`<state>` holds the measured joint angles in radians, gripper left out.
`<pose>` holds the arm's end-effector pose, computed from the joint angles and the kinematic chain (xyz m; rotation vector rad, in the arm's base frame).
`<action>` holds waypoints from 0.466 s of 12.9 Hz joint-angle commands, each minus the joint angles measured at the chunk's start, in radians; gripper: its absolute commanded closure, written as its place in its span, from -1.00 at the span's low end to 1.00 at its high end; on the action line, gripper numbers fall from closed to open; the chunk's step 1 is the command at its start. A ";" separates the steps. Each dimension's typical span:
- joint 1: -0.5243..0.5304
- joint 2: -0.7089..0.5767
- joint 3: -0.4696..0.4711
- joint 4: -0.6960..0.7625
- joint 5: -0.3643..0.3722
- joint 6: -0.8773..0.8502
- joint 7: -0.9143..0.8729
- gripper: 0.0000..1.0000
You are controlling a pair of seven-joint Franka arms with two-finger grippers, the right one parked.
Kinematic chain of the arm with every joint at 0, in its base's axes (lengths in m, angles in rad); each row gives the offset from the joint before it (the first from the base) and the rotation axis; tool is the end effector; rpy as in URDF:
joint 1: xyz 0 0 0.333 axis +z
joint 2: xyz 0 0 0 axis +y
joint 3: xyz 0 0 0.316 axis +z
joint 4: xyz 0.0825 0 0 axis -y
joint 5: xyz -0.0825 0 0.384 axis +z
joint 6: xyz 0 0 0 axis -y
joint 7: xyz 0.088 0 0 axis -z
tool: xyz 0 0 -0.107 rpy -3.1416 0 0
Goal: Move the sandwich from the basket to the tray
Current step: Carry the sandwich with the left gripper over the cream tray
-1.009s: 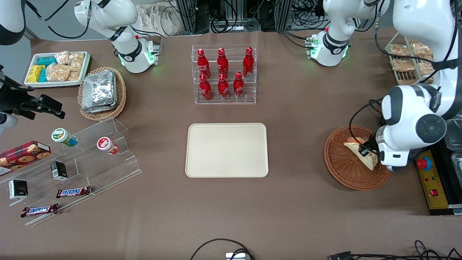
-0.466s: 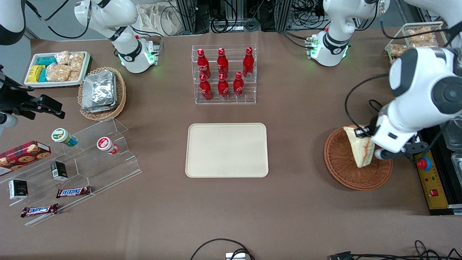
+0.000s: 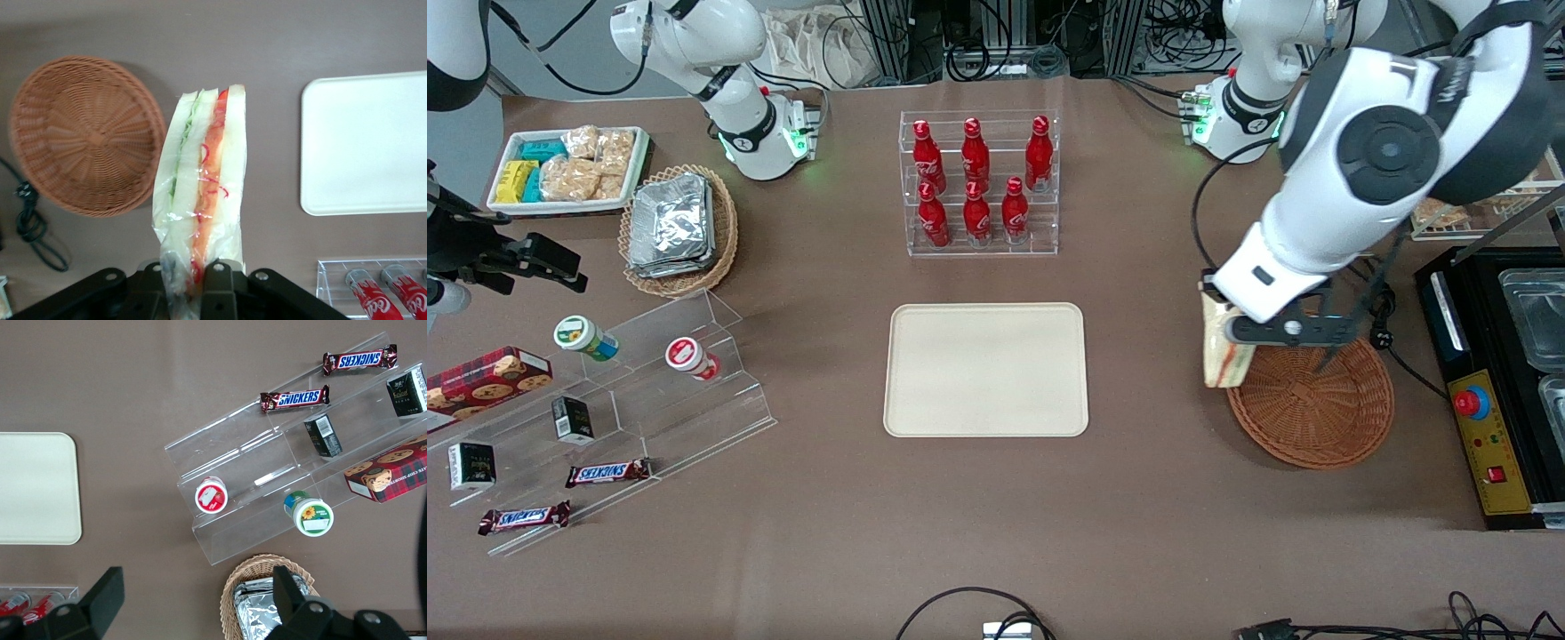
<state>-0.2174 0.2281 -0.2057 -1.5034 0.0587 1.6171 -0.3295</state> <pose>0.5713 -0.2372 0.5284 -3.0829 0.1495 0.1506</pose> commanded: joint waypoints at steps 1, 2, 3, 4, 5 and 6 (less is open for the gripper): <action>-0.043 0.083 -0.040 0.051 0.015 0.082 -0.015 1.00; -0.097 0.114 -0.029 0.052 0.024 0.113 -0.086 1.00; -0.118 0.149 -0.028 0.051 0.030 0.138 -0.152 1.00; -0.146 0.183 -0.023 0.052 0.045 0.174 -0.173 1.00; -0.160 0.212 -0.020 0.051 0.065 0.208 -0.186 1.00; -0.180 0.240 -0.011 0.052 0.082 0.231 -0.207 1.00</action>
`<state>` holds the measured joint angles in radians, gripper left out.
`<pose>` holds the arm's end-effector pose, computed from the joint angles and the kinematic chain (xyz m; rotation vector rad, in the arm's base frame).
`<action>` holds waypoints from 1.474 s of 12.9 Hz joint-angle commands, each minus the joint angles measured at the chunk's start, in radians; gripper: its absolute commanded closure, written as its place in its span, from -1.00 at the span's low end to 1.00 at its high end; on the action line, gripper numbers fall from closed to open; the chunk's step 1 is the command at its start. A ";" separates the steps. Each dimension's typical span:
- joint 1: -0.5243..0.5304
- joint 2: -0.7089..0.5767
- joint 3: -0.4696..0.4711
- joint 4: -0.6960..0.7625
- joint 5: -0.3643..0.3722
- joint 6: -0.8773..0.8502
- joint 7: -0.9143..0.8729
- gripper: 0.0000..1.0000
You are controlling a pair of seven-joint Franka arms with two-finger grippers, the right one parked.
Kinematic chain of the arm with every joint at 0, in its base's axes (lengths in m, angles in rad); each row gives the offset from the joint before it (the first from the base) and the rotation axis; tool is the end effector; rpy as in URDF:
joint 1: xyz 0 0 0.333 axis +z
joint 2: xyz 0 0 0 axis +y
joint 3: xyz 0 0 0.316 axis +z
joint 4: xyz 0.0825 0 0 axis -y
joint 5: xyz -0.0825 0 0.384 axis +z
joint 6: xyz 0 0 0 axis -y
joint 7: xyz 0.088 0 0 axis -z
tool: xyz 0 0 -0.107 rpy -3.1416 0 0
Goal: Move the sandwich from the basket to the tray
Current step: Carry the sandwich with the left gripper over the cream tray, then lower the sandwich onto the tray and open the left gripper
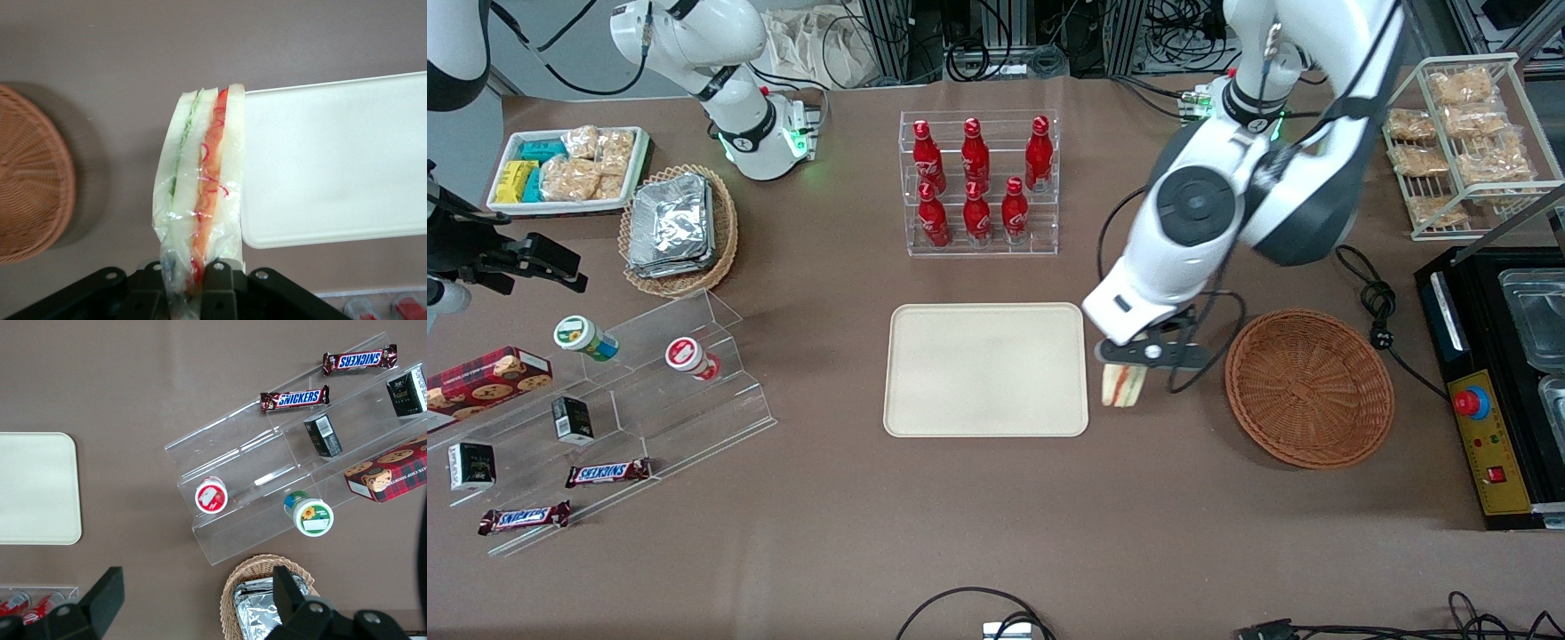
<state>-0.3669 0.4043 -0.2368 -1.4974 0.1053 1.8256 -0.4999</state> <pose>0.5676 -0.3543 0.4369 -3.0946 0.1832 0.0786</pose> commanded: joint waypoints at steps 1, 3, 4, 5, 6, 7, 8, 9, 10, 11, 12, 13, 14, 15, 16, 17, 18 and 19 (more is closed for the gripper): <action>-0.050 0.099 0.033 0.051 0.049 0.037 -0.072 1.00; -0.082 0.151 0.033 0.043 0.120 0.093 -0.149 1.00; -0.084 0.171 0.034 0.042 0.116 0.122 -0.182 1.00; -0.084 0.185 0.036 0.042 0.113 0.159 -0.192 1.00; -0.095 0.201 0.036 0.042 0.111 0.187 -0.203 1.00; -0.121 0.218 0.037 0.042 0.119 0.196 -0.218 1.00; -0.132 0.237 0.039 0.040 0.126 0.199 -0.223 1.00; -0.133 0.251 0.039 0.039 0.129 0.210 -0.224 1.00; -0.142 0.264 0.039 0.037 0.129 0.219 -0.226 1.00; -0.153 0.272 0.039 0.032 0.129 0.221 -0.235 1.00; -0.155 0.274 0.039 0.019 0.131 0.225 -0.262 1.00; -0.162 0.275 0.040 0.010 0.132 0.228 -0.288 1.00; -0.171 0.283 0.043 0.008 0.132 0.239 -0.298 1.00; -0.176 0.297 0.050 0.008 0.132 0.250 -0.318 1.00; -0.188 0.303 0.051 0.008 0.134 0.265 -0.342 1.00; -0.191 0.304 0.051 0.000 0.158 0.268 -0.356 1.00; -0.191 0.301 0.051 -0.018 0.180 0.270 -0.359 1.00; -0.191 0.300 0.051 -0.024 0.186 0.270 -0.359 1.00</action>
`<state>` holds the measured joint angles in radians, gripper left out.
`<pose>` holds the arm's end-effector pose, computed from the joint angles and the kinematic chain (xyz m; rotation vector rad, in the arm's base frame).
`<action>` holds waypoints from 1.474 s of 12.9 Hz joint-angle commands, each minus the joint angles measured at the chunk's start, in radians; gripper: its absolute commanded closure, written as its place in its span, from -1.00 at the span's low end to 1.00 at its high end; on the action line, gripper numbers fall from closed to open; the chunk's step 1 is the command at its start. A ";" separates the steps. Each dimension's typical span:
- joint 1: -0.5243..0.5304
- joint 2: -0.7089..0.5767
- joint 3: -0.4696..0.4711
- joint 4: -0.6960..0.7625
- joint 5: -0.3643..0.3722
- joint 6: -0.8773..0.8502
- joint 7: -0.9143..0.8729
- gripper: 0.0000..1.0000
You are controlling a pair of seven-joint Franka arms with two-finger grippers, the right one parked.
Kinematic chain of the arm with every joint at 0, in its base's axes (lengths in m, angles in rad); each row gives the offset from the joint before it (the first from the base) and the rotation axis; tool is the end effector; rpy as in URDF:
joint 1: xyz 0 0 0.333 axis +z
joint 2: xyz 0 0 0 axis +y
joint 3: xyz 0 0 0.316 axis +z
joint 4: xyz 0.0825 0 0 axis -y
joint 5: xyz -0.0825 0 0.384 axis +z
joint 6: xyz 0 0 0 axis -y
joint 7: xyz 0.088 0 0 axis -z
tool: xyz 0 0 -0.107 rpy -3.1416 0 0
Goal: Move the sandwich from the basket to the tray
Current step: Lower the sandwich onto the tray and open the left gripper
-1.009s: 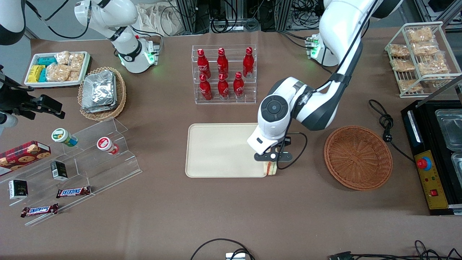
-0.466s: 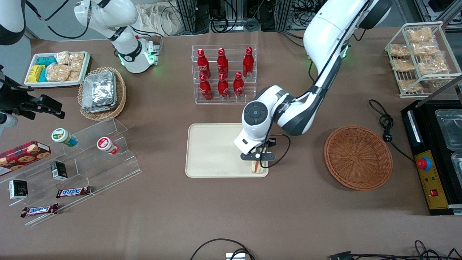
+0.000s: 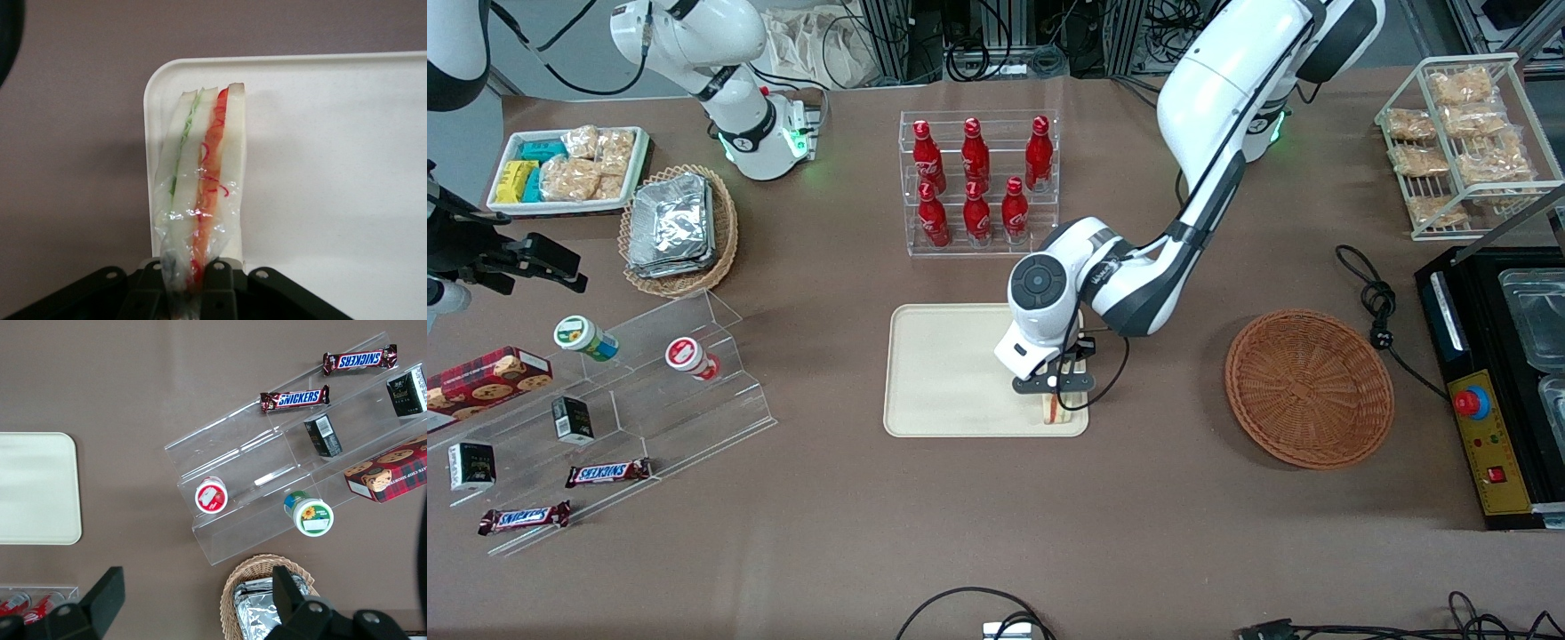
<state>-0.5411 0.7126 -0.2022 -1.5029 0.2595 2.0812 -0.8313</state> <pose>0.5386 -0.4476 0.2431 -3.0000 0.0183 0.0331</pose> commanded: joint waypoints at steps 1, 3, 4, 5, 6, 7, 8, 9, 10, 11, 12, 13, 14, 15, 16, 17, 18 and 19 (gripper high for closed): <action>-0.019 -0.007 0.017 -0.019 0.032 0.016 -0.038 1.00; -0.019 -0.005 0.017 -0.020 0.034 0.017 -0.066 0.78; -0.020 -0.005 0.017 -0.020 0.034 0.020 -0.071 0.34; -0.019 -0.005 0.017 -0.020 0.037 0.022 -0.071 -0.81; -0.019 -0.008 0.017 -0.020 0.038 0.023 -0.071 -1.00; -0.019 -0.013 0.017 -0.020 0.044 0.023 -0.071 -1.00; -0.020 -0.016 0.017 -0.020 0.044 0.023 -0.089 -1.00; -0.020 -0.022 0.017 -0.020 0.044 0.025 -0.101 -1.00; -0.020 -0.037 0.017 -0.023 0.044 0.033 -0.101 -1.00; -0.017 -0.063 0.017 -0.037 0.041 0.037 -0.092 -1.00; -0.007 -0.103 0.018 -0.066 0.024 0.046 -0.095 -1.00; 0.010 -0.151 0.018 -0.098 0.023 0.056 -0.085 -1.00; 0.042 -0.198 0.018 -0.120 0.020 0.057 -0.063 -1.00; 0.058 -0.237 0.018 -0.123 0.017 0.045 -0.014 -1.00; 0.082 -0.272 0.018 -0.126 0.000 0.034 0.044 -1.00; 0.114 -0.307 0.020 -0.129 -0.047 0.010 0.105 -1.00; 0.147 -0.349 0.023 -0.138 -0.095 -0.009 0.165 -1.00; 0.188 -0.390 0.030 -0.155 -0.120 -0.027 0.213 -1.00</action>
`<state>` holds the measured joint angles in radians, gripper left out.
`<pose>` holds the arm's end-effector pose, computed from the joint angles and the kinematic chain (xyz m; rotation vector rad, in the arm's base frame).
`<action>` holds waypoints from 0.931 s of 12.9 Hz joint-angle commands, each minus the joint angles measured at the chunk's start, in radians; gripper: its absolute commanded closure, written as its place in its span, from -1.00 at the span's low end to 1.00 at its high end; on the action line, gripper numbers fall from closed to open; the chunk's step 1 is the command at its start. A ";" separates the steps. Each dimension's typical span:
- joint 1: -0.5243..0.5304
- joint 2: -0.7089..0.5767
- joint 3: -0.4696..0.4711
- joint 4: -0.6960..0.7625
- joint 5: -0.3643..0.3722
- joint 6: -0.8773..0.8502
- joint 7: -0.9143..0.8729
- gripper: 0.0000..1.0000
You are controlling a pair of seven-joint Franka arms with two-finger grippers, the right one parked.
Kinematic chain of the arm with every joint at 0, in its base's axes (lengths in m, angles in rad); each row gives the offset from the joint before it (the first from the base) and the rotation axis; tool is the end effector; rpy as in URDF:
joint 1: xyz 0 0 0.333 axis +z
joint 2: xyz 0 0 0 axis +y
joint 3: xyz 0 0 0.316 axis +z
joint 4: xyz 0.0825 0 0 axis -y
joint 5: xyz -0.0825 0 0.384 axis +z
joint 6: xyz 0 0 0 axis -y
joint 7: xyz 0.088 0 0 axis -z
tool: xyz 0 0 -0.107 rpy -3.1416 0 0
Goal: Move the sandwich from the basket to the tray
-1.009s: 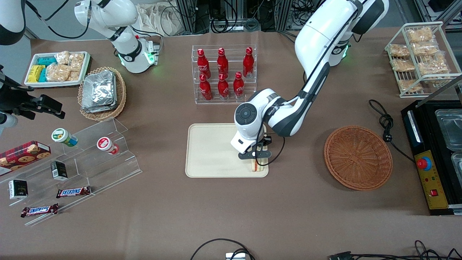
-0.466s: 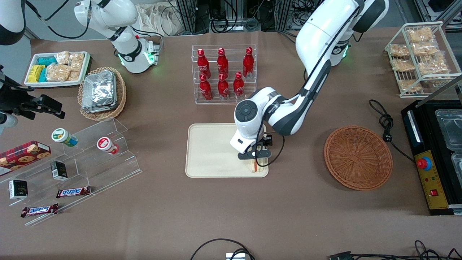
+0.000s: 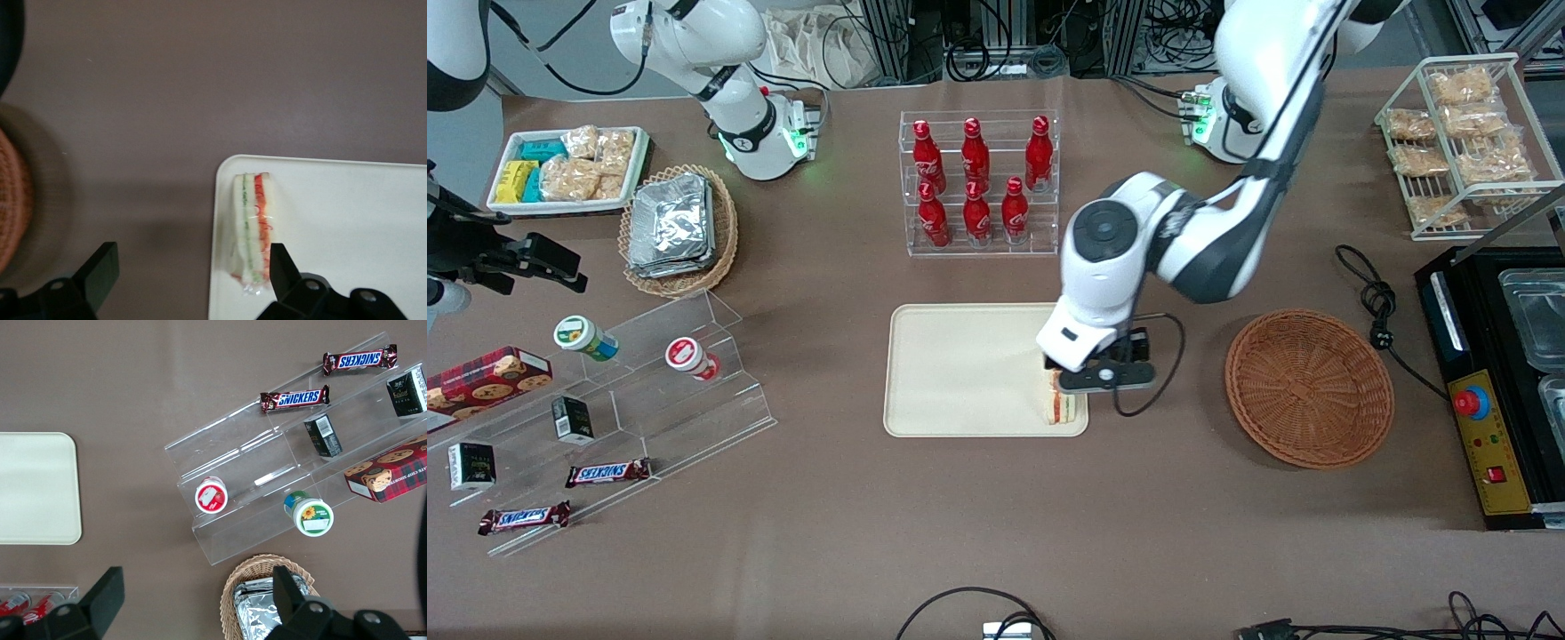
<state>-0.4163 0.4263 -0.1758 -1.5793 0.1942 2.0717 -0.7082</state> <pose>0.5813 -0.3602 0.4027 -3.0988 -0.0729 -0.1870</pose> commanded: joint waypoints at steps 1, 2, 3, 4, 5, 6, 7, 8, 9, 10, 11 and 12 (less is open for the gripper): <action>0.118 -0.153 0.005 -0.093 -0.059 -0.040 0.126 -1.00; 0.175 -0.200 0.005 -0.103 -0.062 -0.074 0.174 -1.00; 0.218 -0.243 0.005 -0.111 -0.073 -0.118 0.241 -1.00; 0.261 -0.282 0.005 -0.117 -0.076 -0.186 0.325 -1.00; 0.295 -0.309 0.005 -0.137 -0.078 -0.244 0.379 -1.00; 0.330 -0.349 0.005 -0.171 -0.085 -0.270 0.404 -1.00; 0.352 -0.410 0.005 -0.224 -0.091 -0.277 0.427 -1.00; 0.363 -0.475 0.004 -0.269 -0.105 -0.295 0.441 -1.00; 0.376 -0.524 0.004 -0.287 -0.155 -0.342 0.446 -1.00; 0.393 -0.558 0.004 -0.289 -0.201 -0.382 0.446 -1.00; 0.398 -0.581 0.004 -0.288 -0.208 -0.404 0.447 -1.00; 0.402 -0.596 0.004 -0.286 -0.211 -0.416 0.464 -1.00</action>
<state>-0.0426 -0.0990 -0.1579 -1.8222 0.0109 1.6727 -0.2777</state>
